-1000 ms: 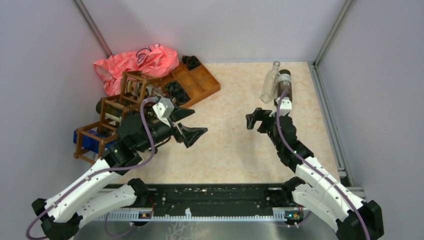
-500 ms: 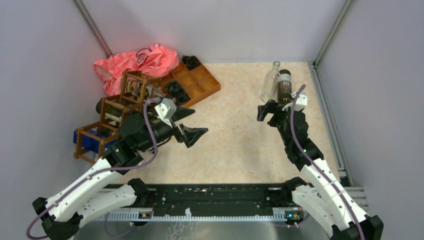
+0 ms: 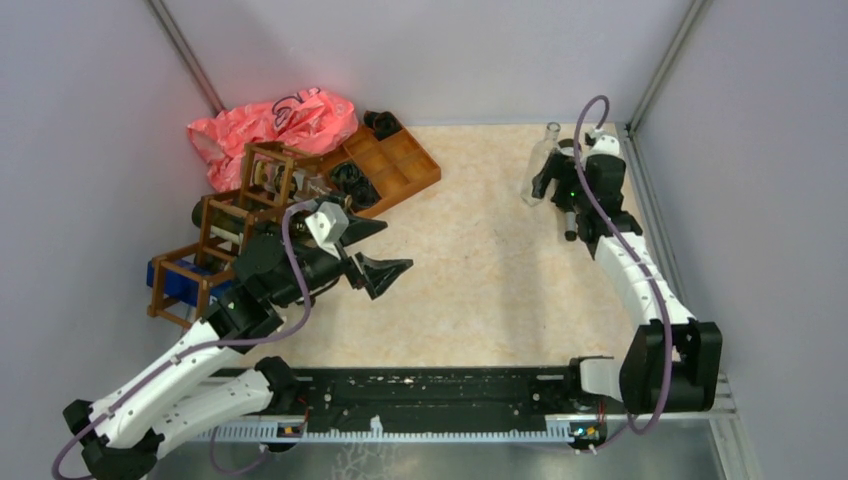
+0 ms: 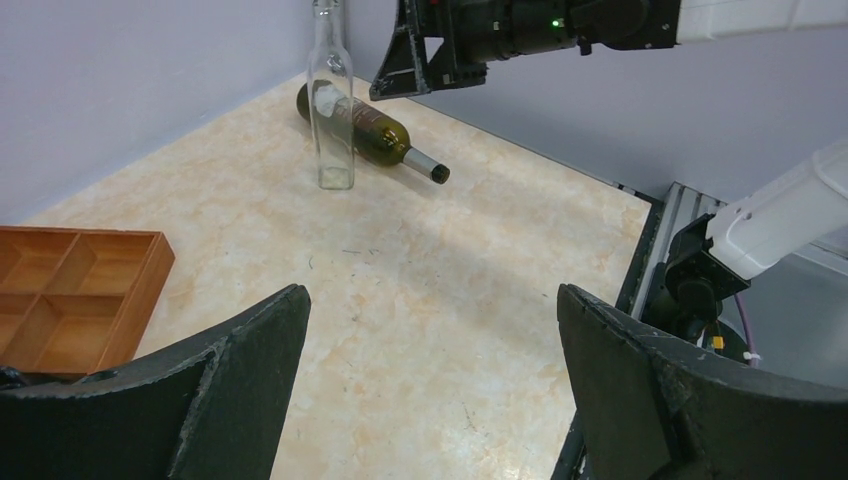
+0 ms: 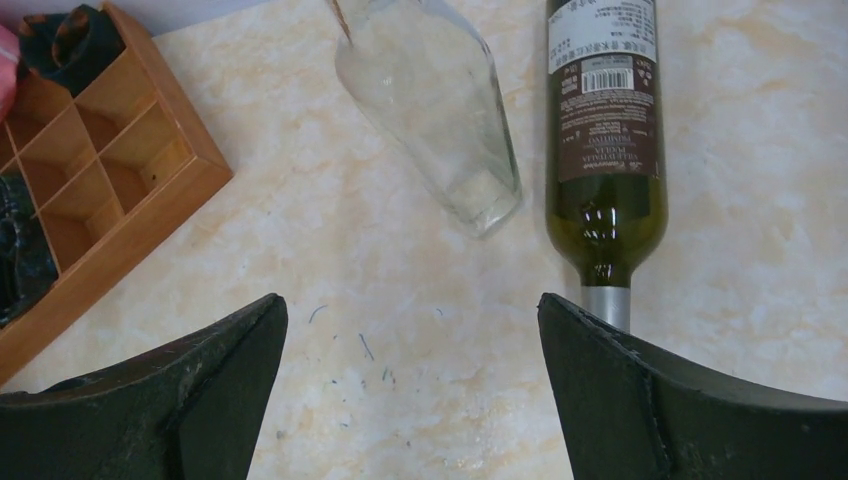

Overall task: Put the wine bottle on the wine rack
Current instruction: Pick up the wine bottle from the center of the board.

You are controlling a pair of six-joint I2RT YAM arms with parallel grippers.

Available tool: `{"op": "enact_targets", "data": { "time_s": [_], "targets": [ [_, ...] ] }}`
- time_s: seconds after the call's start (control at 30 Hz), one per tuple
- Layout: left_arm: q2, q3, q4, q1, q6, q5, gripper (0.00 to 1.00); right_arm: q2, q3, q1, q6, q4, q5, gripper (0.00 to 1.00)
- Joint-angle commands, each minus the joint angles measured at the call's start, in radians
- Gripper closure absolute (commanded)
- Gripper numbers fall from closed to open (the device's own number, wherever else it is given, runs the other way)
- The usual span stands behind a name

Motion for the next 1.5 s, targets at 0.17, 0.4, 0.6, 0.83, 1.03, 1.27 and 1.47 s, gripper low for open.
{"op": "enact_targets", "data": {
  "time_s": [0.17,0.4,0.6,0.83,1.03,1.27,1.47],
  "targets": [
    [-0.036,-0.011,0.017,0.006,-0.001,-0.003,0.01,0.179,0.18,-0.001,-0.268,0.035,0.005,0.03],
    [-0.035,-0.008,0.019,0.006,-0.005,-0.01,0.01,0.289,0.186,0.0,-0.47,0.256,-0.052,0.02],
    [-0.041,-0.002,0.015,0.007,-0.014,-0.016,0.01,0.414,0.259,0.0,-0.573,0.332,-0.134,0.02],
    [-0.056,-0.003,-0.024,0.008,-0.029,-0.031,0.01,0.542,0.383,-0.002,-0.652,0.277,-0.277,0.16],
    [-0.064,-0.012,-0.03,0.007,-0.044,-0.034,0.01,0.517,0.312,-0.002,-0.626,0.345,-0.364,0.56],
    [-0.079,-0.026,-0.03,0.007,-0.07,-0.017,0.01,0.379,0.165,-0.002,-0.451,0.431,-0.351,1.0],
    [-0.083,-0.094,0.003,0.008,-0.105,0.005,0.01,0.217,0.106,-0.002,-0.041,0.402,-0.426,1.0]
  ]
}}
